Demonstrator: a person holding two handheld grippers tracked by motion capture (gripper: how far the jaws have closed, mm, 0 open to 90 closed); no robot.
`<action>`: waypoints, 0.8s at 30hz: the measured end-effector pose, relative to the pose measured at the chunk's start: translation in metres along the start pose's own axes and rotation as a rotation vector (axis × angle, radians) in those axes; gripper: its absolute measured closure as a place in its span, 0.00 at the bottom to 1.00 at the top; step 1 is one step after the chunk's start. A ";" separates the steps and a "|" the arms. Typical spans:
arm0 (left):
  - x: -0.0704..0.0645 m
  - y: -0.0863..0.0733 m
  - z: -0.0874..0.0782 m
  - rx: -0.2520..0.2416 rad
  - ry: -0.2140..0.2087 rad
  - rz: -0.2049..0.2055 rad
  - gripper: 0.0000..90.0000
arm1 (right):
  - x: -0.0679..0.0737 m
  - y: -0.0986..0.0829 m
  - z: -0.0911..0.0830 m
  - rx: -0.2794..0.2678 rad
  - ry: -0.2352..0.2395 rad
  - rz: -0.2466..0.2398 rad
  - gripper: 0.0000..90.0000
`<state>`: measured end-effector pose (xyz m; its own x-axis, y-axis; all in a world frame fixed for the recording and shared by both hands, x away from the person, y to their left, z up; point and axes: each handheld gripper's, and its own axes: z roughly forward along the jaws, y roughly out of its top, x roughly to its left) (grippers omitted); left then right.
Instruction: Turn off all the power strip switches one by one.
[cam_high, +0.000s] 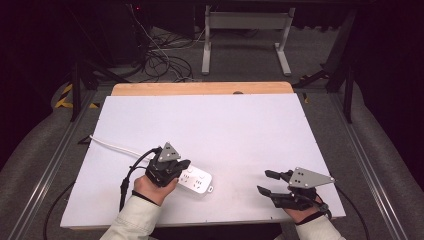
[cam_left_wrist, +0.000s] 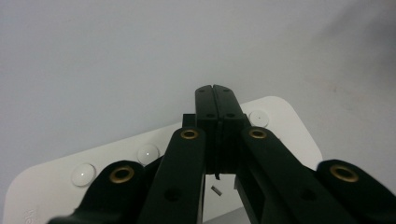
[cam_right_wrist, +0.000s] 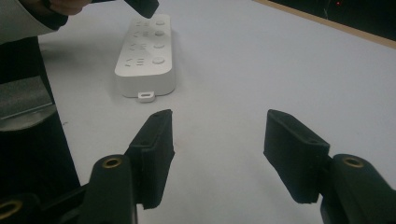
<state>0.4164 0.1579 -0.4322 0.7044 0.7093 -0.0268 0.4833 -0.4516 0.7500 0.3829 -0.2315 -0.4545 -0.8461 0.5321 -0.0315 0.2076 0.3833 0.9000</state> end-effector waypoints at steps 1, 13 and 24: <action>0.001 -0.001 0.001 -0.001 -0.012 -0.022 1.00 | 0.000 0.000 0.000 0.000 0.000 -0.001 0.47; 0.001 -0.002 0.005 0.008 -0.025 -0.024 1.00 | 0.000 0.000 0.001 0.004 0.004 -0.005 0.47; -0.003 -0.001 0.015 0.062 0.010 0.031 1.00 | 0.000 0.000 0.002 0.010 0.007 -0.009 0.47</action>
<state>0.4216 0.1483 -0.4430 0.7148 0.6993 0.0028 0.4927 -0.5064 0.7077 0.3836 -0.2301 -0.4555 -0.8513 0.5234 -0.0362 0.2054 0.3958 0.8951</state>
